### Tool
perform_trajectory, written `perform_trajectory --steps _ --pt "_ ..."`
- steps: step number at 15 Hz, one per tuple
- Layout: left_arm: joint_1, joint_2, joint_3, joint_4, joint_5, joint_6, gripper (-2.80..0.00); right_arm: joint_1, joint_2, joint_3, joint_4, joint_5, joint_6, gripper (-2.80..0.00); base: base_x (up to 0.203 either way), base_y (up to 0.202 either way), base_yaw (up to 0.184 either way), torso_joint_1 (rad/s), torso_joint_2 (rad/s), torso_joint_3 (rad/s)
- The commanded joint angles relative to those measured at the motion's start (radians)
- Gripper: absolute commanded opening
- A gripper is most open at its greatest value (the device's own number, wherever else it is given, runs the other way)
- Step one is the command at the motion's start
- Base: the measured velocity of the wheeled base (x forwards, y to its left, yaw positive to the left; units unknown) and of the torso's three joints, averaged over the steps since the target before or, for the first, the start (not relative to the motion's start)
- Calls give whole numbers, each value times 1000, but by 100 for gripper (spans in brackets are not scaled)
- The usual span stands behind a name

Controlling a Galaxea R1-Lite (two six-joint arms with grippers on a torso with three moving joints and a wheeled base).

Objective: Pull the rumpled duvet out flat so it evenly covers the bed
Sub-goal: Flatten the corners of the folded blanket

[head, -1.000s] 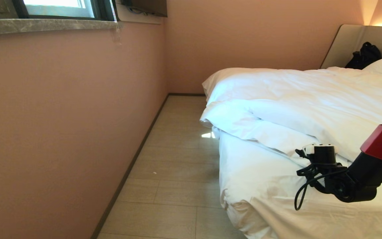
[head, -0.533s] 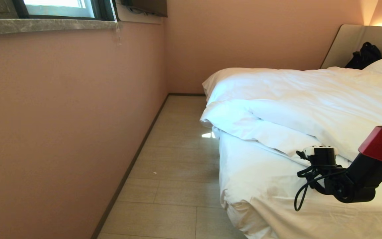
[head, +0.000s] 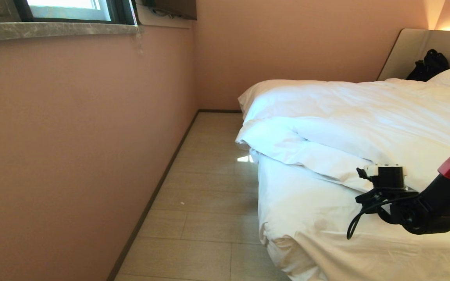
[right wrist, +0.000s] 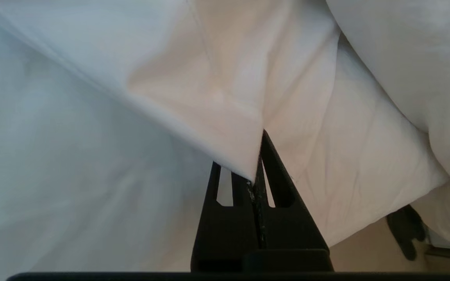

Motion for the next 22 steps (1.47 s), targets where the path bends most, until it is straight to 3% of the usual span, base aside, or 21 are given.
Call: perform_trajectory --steps 1,6,9,13,18,22 --pt "0 0 0 0 0 -1 -280 14 -108 18 119 134 95 -280 0 0 0 0 0 0" --pt "0 0 0 0 0 -2 -280 61 -422 27 485 394 229 -280 0 0 0 0 0 0" --pt "0 0 0 0 0 -1 -280 140 -595 25 671 489 317 -280 0 0 0 0 0 0" --pt "0 0 0 0 0 -1 -280 343 -813 -16 907 531 438 -280 0 0 0 0 0 0" --pt "0 0 0 0 1 -1 -280 571 -950 -152 1126 533 586 -280 0 0 0 0 0 0" --pt "0 0 0 1 0 -1 -280 663 -987 -270 1236 526 632 -280 0 0 0 0 0 0"
